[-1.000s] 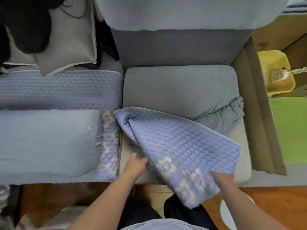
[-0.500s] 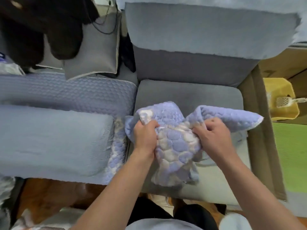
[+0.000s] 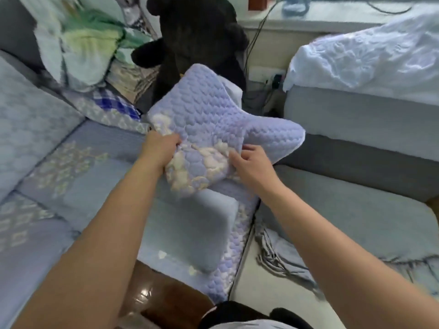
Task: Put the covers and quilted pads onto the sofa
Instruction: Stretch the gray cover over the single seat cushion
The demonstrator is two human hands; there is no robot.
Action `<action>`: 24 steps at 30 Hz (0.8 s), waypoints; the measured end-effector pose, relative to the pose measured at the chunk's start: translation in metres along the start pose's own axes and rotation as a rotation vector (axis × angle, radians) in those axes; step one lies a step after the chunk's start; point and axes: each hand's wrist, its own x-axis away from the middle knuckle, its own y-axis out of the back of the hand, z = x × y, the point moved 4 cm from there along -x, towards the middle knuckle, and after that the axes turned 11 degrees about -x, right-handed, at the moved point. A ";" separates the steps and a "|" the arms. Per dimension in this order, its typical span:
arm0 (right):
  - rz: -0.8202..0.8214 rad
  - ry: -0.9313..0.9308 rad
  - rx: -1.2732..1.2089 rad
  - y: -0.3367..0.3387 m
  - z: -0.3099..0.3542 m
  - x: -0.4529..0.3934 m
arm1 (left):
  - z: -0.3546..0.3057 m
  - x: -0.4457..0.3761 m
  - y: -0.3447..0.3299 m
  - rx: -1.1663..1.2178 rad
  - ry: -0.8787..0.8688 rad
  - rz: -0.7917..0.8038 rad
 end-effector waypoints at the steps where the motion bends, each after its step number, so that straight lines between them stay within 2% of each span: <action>1: 0.059 -0.087 0.077 -0.010 -0.025 0.001 | 0.033 -0.007 0.004 -0.072 0.055 -0.054; 4: 0.050 -0.315 0.314 0.007 -0.120 0.031 | 0.128 0.010 0.002 -0.370 0.286 -0.314; 5: 0.019 -0.412 0.369 0.024 -0.156 0.051 | 0.146 0.027 -0.011 -0.440 0.302 -0.345; 6: 0.001 -0.525 0.395 0.045 -0.191 0.076 | 0.159 0.046 -0.032 -0.469 0.262 -0.301; 7: -0.008 -0.664 0.373 0.069 -0.222 0.109 | 0.167 0.071 -0.058 -0.480 0.179 -0.194; 10: -0.037 -1.053 0.391 0.148 -0.278 0.217 | 0.195 0.150 -0.154 -0.546 -0.009 0.298; 12: -0.017 -1.202 0.507 0.198 -0.301 0.281 | 0.220 0.199 -0.210 -0.589 0.068 0.658; 14: -0.111 -1.311 0.542 0.243 -0.315 0.324 | 0.240 0.247 -0.253 -0.667 0.136 1.006; 16: -0.127 -1.294 0.522 0.274 -0.338 0.351 | 0.247 0.281 -0.283 -0.788 0.040 1.218; 18: -0.218 -1.319 0.445 0.294 -0.365 0.371 | 0.246 0.295 -0.306 -0.888 -0.030 1.188; 20: -0.235 -1.288 0.418 0.305 -0.386 0.376 | 0.249 0.299 -0.332 -0.908 -0.025 1.093; 24: -0.121 -1.075 0.366 0.325 -0.444 0.352 | 0.266 0.295 -0.397 -0.955 0.006 0.868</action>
